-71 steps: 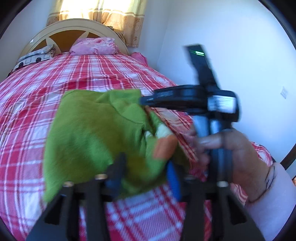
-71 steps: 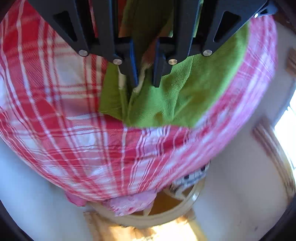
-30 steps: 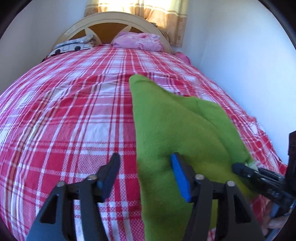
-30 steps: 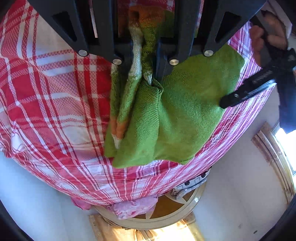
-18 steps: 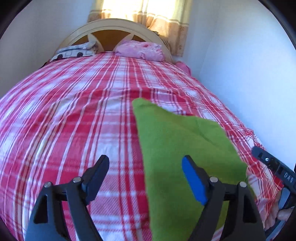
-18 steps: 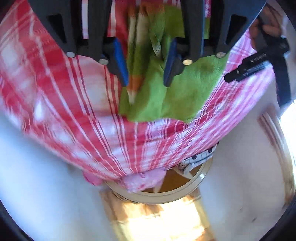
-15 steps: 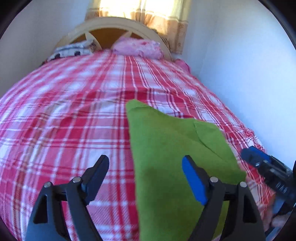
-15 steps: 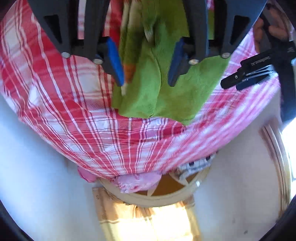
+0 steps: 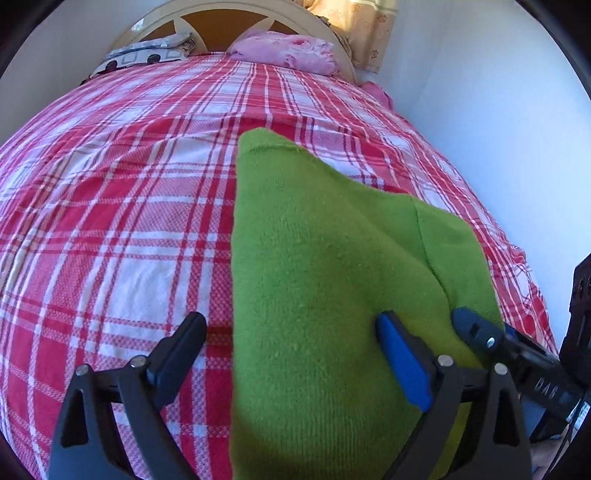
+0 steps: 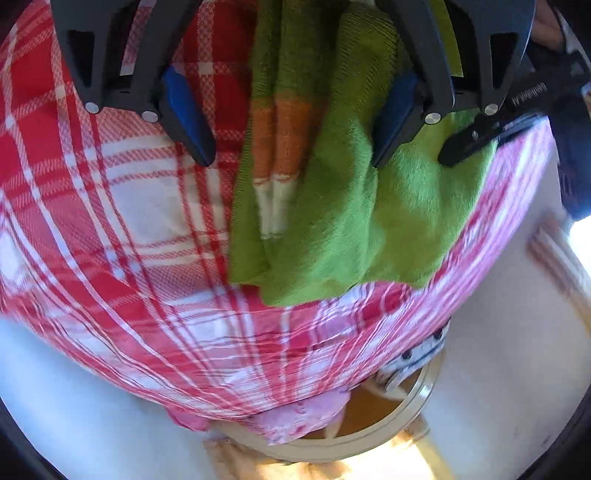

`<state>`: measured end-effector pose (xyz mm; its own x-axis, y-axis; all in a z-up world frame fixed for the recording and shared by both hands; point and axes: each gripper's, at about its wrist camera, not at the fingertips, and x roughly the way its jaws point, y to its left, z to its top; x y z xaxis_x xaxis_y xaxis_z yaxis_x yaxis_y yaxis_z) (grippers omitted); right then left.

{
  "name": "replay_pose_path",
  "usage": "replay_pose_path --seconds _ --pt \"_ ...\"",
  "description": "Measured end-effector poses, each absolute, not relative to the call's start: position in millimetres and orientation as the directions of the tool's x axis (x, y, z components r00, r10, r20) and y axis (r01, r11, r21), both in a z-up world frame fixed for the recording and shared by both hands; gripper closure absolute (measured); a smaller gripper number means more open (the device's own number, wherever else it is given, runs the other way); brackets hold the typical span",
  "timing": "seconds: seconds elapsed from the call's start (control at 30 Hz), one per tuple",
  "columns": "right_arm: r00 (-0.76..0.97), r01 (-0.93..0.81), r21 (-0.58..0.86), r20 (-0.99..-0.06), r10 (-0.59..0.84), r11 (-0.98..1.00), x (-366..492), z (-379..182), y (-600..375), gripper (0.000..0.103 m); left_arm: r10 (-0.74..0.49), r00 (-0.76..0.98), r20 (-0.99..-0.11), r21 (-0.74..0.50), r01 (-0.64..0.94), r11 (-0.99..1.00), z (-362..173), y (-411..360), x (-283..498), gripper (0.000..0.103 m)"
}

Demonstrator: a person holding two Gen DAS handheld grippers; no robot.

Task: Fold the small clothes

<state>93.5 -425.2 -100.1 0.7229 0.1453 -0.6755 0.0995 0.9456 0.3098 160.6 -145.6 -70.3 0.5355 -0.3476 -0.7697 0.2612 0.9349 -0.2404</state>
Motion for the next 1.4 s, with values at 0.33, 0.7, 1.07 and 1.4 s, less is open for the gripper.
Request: replay_pose_path --seconds 0.33,0.7,1.07,1.4 --pt "0.732 0.013 0.290 -0.655 0.188 0.957 96 -100 -409 0.049 -0.406 0.535 -0.741 -0.255 0.335 0.907 -69 -157 161 0.027" --pt "0.770 0.032 0.130 -0.635 0.058 0.991 91 -93 -388 0.058 -0.371 0.568 -0.734 -0.192 0.350 0.917 -65 -167 157 0.039" --pt "0.778 0.035 0.111 -0.627 0.042 0.993 90 -93 -387 0.061 -0.360 0.584 -0.727 -0.175 0.350 0.920 -64 -167 153 0.044" --pt "0.798 0.051 0.063 -0.603 -0.003 0.997 81 -85 -378 0.068 -0.346 0.605 -0.717 -0.165 0.335 0.928 -55 -164 146 0.061"
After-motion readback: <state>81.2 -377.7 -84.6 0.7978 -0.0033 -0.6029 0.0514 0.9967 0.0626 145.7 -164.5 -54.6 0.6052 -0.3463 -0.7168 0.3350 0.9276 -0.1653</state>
